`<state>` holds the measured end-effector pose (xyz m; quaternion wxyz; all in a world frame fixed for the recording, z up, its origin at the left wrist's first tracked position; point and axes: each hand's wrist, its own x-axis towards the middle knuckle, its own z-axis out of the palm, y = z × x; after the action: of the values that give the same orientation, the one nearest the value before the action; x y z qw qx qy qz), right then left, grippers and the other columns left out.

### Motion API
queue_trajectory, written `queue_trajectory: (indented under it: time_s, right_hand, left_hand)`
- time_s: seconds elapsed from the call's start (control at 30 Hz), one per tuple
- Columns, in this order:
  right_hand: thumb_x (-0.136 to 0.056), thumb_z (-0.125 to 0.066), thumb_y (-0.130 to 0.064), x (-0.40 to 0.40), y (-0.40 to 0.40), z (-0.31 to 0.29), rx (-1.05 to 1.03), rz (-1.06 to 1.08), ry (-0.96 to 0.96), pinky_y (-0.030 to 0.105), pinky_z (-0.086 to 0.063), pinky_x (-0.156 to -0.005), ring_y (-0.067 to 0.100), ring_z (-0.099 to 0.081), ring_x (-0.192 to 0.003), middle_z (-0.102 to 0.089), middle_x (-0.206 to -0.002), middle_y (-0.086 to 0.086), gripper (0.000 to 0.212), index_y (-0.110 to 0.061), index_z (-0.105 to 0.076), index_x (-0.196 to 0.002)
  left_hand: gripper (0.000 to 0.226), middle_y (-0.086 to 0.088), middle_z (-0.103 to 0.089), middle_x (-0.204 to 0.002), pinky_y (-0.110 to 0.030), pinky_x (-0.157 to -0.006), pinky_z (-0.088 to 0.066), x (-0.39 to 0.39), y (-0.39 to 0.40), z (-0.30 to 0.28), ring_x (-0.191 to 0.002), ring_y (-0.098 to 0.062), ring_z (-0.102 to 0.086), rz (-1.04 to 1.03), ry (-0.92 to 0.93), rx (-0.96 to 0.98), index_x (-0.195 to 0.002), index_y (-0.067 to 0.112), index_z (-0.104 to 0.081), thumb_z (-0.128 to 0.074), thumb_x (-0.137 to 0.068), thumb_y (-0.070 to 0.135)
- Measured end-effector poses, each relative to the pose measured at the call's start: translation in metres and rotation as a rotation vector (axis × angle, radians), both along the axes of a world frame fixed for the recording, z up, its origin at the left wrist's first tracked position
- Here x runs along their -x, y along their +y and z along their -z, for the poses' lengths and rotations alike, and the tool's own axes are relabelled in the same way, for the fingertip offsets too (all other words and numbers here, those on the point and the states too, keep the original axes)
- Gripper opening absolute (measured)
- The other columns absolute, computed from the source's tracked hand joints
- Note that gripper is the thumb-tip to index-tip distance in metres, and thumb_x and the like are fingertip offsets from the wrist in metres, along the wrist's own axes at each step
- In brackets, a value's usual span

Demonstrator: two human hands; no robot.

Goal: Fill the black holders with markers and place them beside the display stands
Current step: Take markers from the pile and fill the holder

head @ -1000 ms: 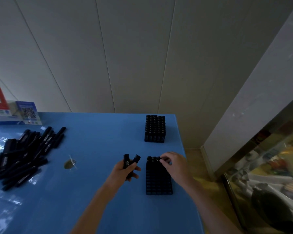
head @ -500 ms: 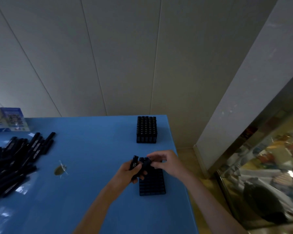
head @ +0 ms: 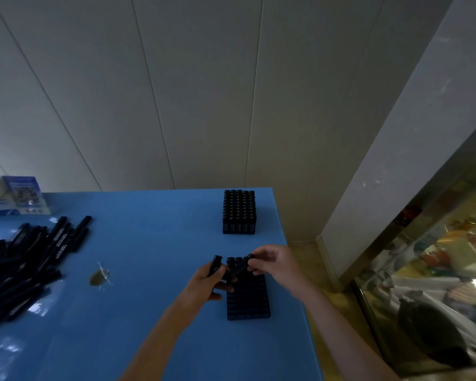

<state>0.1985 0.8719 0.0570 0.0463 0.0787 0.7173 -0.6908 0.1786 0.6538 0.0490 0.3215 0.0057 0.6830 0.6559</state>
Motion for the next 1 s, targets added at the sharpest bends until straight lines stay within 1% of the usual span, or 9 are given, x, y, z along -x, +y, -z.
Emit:
queue_trajectory:
  time_s: [0.07,0.13,0.23,0.33,0.43,0.57,0.67,0.8,1.0]
  right_hand:
    - [-0.084,-0.072,0.002,0.001,0.005,0.003,0.003,0.077,0.003,0.029,-0.06,-0.068,0.026,-0.074,-0.077,-0.075,-0.086,0.013,0.011,-0.005,-0.071,-0.093]
    - [-0.087,-0.068,0.002,0.002,0.013,0.006,-0.047,0.096,0.024,0.029,-0.06,-0.07,0.025,-0.073,-0.076,-0.076,-0.083,0.008,0.014,-0.011,-0.072,-0.092]
    - [-0.089,-0.068,-0.001,0.004,0.021,0.01,-0.223,0.082,0.056,0.025,-0.059,-0.071,0.018,-0.071,-0.075,-0.074,-0.08,0.003,0.019,-0.019,-0.073,-0.09]
    - [-0.088,-0.071,-0.006,0.005,0.026,0.014,-0.408,0.059,0.073,0.021,-0.056,-0.071,0.012,-0.069,-0.072,-0.074,-0.081,0.0,0.013,-0.018,-0.074,-0.093]
    - [-0.087,-0.073,-0.012,0.006,0.026,0.019,-0.543,0.016,0.102,0.017,-0.053,-0.075,0.003,-0.067,-0.079,-0.073,-0.086,-0.008,0.012,-0.018,-0.075,-0.097]
    - [-0.088,-0.072,-0.013,0.005,0.021,0.02,-0.651,-0.023,0.142,0.012,-0.05,-0.075,-0.002,-0.065,-0.083,-0.071,-0.086,-0.012,0.008,-0.018,-0.073,-0.094]
    - [-0.087,-0.073,-0.012,0.004,0.018,0.023,-0.706,-0.044,0.162,0.009,-0.049,-0.073,-0.005,-0.064,-0.083,-0.07,-0.085,-0.012,0.01,-0.018,-0.072,-0.094]
    - [-0.085,-0.075,-0.013,0.005,0.015,0.03,-0.754,-0.049,0.186,0.011,-0.052,-0.076,-0.003,-0.066,-0.081,-0.071,-0.086,-0.014,0.013,-0.018,-0.074,-0.096]
    - [-0.085,-0.076,-0.013,0.0,0.012,0.043,-0.795,-0.065,0.186,0.009,-0.049,-0.072,-0.006,-0.064,-0.079,-0.064,-0.08,-0.022,0.013,-0.02,-0.074,-0.096]
  left_hand:
    - [0.024,-0.007,-0.075,-0.101,-0.027,-0.064,-0.049,0.003,-0.004,0.003,-0.081,-0.019,-0.071,-0.067,-0.011,0.02,-0.112,0.007,-0.062,-0.047,-0.105,0.024]
    - [0.023,-0.007,-0.071,-0.093,-0.024,-0.057,-0.045,0.005,-0.011,0.007,-0.067,-0.015,-0.063,-0.1,-0.016,0.045,-0.109,0.005,-0.062,-0.048,-0.105,0.023]
    - [0.017,-0.007,-0.061,-0.082,-0.02,-0.047,-0.035,0.011,-0.019,0.013,-0.053,-0.009,-0.044,-0.141,-0.026,0.067,-0.107,0.006,-0.06,-0.051,-0.104,0.02]
    - [0.007,-0.008,-0.06,-0.078,-0.02,-0.043,-0.032,0.019,-0.026,0.02,-0.049,-0.011,-0.039,-0.206,-0.015,0.098,-0.105,0.01,-0.055,-0.051,-0.103,0.015]
    - [0.006,-0.008,-0.064,-0.084,-0.023,-0.048,-0.036,0.022,-0.034,0.024,-0.055,-0.013,-0.049,-0.231,0.029,0.123,-0.106,0.014,-0.054,-0.048,-0.104,0.013]
    - [0.015,-0.008,-0.064,-0.094,-0.025,-0.054,-0.042,0.02,-0.043,0.021,-0.068,-0.013,-0.06,-0.184,0.081,0.144,-0.111,0.014,-0.062,-0.049,-0.104,0.014]
    - [0.018,-0.006,-0.062,-0.091,-0.024,-0.054,-0.043,0.018,-0.047,0.02,-0.068,-0.012,-0.062,-0.169,0.11,0.153,-0.112,0.016,-0.066,-0.051,-0.103,0.013]
    - [0.02,-0.004,-0.066,-0.09,-0.024,-0.052,-0.043,0.015,-0.049,0.018,-0.07,-0.011,-0.064,-0.15,0.167,0.193,-0.114,0.018,-0.068,-0.052,-0.102,0.012]
    - [0.01,-0.005,-0.075,-0.091,-0.028,-0.054,-0.046,0.014,-0.049,0.021,-0.073,-0.016,-0.067,-0.181,0.184,0.193,-0.109,0.011,-0.061,-0.059,-0.099,0.011]
